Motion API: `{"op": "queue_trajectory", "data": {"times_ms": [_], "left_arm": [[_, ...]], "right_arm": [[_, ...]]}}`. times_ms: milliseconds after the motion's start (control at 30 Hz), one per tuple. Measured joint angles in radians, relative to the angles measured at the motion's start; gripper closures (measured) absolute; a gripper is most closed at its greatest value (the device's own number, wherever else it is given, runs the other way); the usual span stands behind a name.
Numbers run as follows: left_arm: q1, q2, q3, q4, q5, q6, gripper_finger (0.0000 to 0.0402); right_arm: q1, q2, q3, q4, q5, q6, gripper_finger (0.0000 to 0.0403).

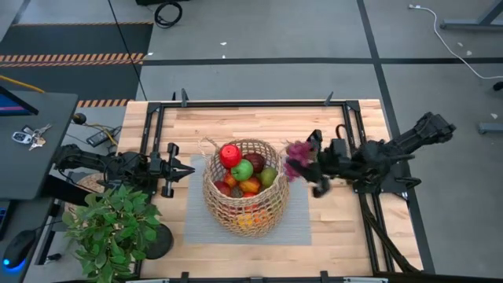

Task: Build produce basket
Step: Put the red grapes into the brown basket

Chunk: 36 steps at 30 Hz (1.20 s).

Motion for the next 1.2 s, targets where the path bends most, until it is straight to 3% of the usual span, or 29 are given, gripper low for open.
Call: {"op": "queue_trajectory", "data": {"times_ms": [233, 333, 467, 600, 700, 967, 1200], "left_arm": [[0.0, 0.0, 0.0, 0.0, 0.0, 0.0, 0.0374], [0.0, 0.0, 0.0, 0.0, 0.0, 0.0, 0.0373], [0.0, 0.0, 0.0, 0.0, 0.0, 0.0, 0.0368], [0.0, 0.0, 0.0, 0.0, 0.0, 0.0, 0.0366], [0.0, 0.0, 0.0, 0.0, 0.0, 0.0, 0.0367], [0.0, 0.0, 0.0, 0.0, 0.0, 0.0, 0.0371], [0.0, 0.0, 0.0, 0.0, 0.0, 0.0, 0.0366]], "right_arm": [[-0.083, 0.11, 0.006, 0.035, 0.097, 0.001, 0.022], [-0.113, 0.166, 0.056, -0.06, 0.172, 0.01, 0.0221], [-0.154, 0.263, 0.216, -0.325, 0.147, 0.065, 0.0222], [-0.207, 0.388, 0.417, -0.644, 0.045, 0.141, 0.0222], [-0.25, 0.476, 0.528, -0.777, -0.074, 0.18, 0.0222], [-0.332, 0.63, 0.639, -0.925, -0.323, 0.197, 0.0222], [-0.393, 0.682, 0.654, -0.979, -0.74, 0.202, 0.0222]]}}
